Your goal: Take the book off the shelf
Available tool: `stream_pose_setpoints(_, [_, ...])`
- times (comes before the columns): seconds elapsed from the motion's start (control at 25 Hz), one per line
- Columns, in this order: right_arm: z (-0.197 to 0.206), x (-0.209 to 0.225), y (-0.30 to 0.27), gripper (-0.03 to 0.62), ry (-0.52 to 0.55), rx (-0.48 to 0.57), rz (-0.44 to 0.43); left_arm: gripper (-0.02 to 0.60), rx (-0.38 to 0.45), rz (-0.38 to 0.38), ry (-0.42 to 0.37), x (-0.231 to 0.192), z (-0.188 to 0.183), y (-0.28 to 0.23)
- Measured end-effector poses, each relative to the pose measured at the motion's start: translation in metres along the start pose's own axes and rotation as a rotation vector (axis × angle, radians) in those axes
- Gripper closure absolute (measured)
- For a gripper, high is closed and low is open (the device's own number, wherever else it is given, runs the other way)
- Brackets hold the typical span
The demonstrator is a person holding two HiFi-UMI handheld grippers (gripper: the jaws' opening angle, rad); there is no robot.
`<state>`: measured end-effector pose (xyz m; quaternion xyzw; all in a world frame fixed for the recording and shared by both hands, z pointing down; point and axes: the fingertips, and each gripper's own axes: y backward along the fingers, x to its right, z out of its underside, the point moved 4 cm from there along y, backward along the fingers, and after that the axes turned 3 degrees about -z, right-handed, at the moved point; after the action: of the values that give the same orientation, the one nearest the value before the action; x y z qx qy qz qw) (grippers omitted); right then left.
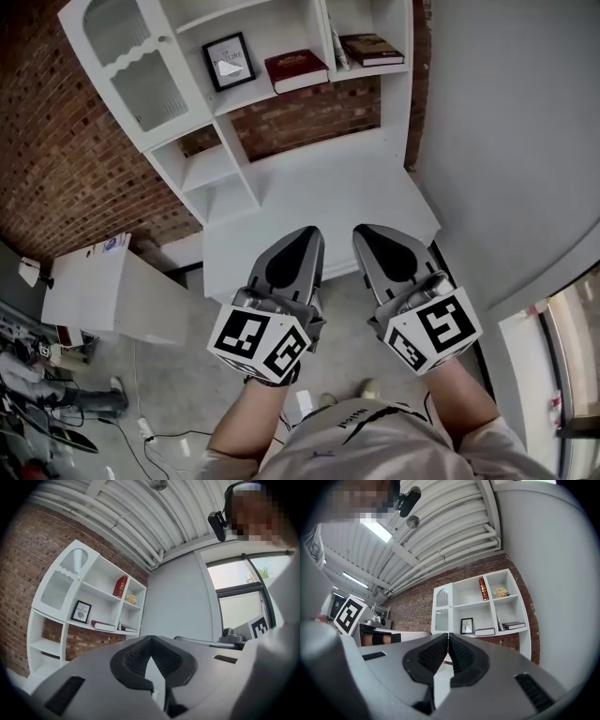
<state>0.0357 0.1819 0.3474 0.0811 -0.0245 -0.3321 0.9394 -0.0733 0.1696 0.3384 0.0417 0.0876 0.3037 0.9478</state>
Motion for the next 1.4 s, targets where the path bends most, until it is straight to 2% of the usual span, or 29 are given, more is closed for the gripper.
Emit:
stream_pose_setpoints(0.44, [0.010,0.042,0.016,0.576,-0.025,0.010,-0.009,0.571,-0.004,-0.036,-0.005,0.015,0.014,-0.030])
stream_pose_setpoints(0.76, [0.014,0.060,0.001,0.576,-0.027,0.025,-0.004,0.571,0.012,-0.024,-0.014,0.007,0.011,-0.052])
stream_pose_setpoints(1.04, [0.004,0.080,-0.055,0.576,0.025,0.034,0.007,0.571,0.066,0.019,-0.038,-0.032,-0.017,-0.092])
stream_pose_setpoints(1.4, [-0.021,0.123,-0.168,0.574,0.094,0.082,0.062,0.571,0.128,0.096,-0.085,-0.116,-0.067,-0.168])
